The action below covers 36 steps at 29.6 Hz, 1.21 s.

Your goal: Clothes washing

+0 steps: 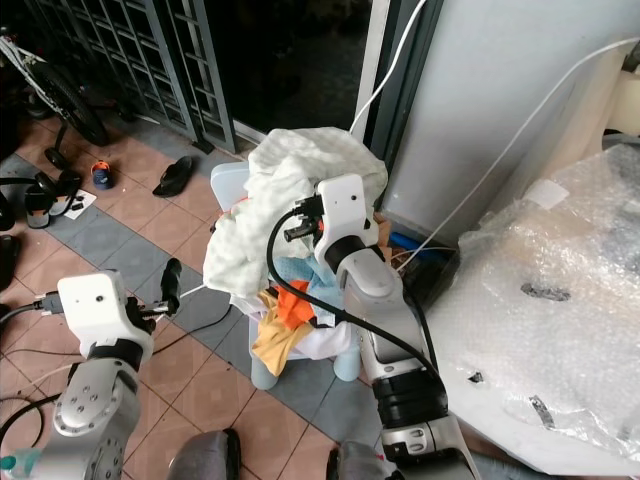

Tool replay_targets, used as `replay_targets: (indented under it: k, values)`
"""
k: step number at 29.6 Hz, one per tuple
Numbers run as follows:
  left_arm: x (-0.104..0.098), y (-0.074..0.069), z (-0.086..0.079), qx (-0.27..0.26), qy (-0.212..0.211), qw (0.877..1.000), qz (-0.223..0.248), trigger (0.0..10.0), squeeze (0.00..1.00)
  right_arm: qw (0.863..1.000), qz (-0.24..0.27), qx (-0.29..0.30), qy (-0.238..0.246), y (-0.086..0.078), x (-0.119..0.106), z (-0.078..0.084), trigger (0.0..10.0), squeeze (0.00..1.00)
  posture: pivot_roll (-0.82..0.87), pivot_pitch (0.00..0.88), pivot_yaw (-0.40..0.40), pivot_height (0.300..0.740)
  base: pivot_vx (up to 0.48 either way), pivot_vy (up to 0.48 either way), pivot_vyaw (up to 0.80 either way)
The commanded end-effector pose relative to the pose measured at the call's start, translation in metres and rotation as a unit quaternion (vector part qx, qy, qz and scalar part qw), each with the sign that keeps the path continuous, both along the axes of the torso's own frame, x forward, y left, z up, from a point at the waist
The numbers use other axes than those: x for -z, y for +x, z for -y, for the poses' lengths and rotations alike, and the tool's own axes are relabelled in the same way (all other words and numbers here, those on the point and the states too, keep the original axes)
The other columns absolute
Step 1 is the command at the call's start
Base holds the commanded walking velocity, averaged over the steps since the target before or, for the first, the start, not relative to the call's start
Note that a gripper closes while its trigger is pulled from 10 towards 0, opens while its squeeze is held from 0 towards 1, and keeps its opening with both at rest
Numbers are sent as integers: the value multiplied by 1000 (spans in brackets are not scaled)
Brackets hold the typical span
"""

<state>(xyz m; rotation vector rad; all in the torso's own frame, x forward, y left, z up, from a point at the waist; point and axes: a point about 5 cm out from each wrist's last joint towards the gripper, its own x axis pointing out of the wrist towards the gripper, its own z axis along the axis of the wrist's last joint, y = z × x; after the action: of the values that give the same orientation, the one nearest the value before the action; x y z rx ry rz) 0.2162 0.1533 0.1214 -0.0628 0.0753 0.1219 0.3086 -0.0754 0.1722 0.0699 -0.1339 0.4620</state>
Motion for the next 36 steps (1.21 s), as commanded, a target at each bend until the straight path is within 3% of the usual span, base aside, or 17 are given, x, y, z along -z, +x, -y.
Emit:
replay_targets:
  k: [1, 5, 6, 7, 8, 9, 10, 31, 36]
  values:
    - [4, 1, 1, -8, 7, 1000, -12, 10000, 0, 999, 29, -2, 26, -4, -18, 4, 0, 0, 47, 92, 5, 740, 0, 0, 0]
    - [8, 2, -1, -24, 14, 999, -21, 10000, 0, 996, 65, 31, 56, -9, -45, 25, 0, 0, 42, 89, -1, 740, 0, 0, 0]
    - [8, 2, -1, -22, 14, 999, -21, 10000, 0, 995, 60, 44, 61, -10, -44, 30, 2627, 0, 42, 78, 2, 740, 0, 0, 0]
    - [9, 2, -1, -21, 14, 999, -21, 10000, 0, 995, 57, 48, 64, -10, -43, 32, 2627, 0, 42, 78, 2, 740, 0, 0, 0]
    - [9, 2, -1, -19, 16, 999, -20, 10000, 0, 995, 53, 52, 64, -11, -41, 33, 5255, 0, 39, 76, 8, 740, 0, 0, 0]
    - [8, 3, -1, -18, 17, 1000, -19, 10000, 0, 995, 48, 55, 64, -12, -38, 34, 9608, 0, 39, 76, 8, 740, 0, 0, 0]
    - [7, 5, -1, -18, 18, 1000, -17, 10000, 0, 996, 41, 59, 61, -12, -35, 35, 10000, 0, 36, 74, 26, 740, 0, 0, 0]
    - [5, 10, 0, 0, 18, 1000, -8, 10000, 0, 995, 39, 89, 31, -7, -30, 39, 10000, 0, 28, 86, 43, 740, 0, 0, -740]
    - [5, 11, 1, 3, 18, 1000, -6, 10000, 0, 994, 47, 96, 26, -6, -32, 40, 10000, 0, 24, 87, 46, 740, 0, -364, -800]
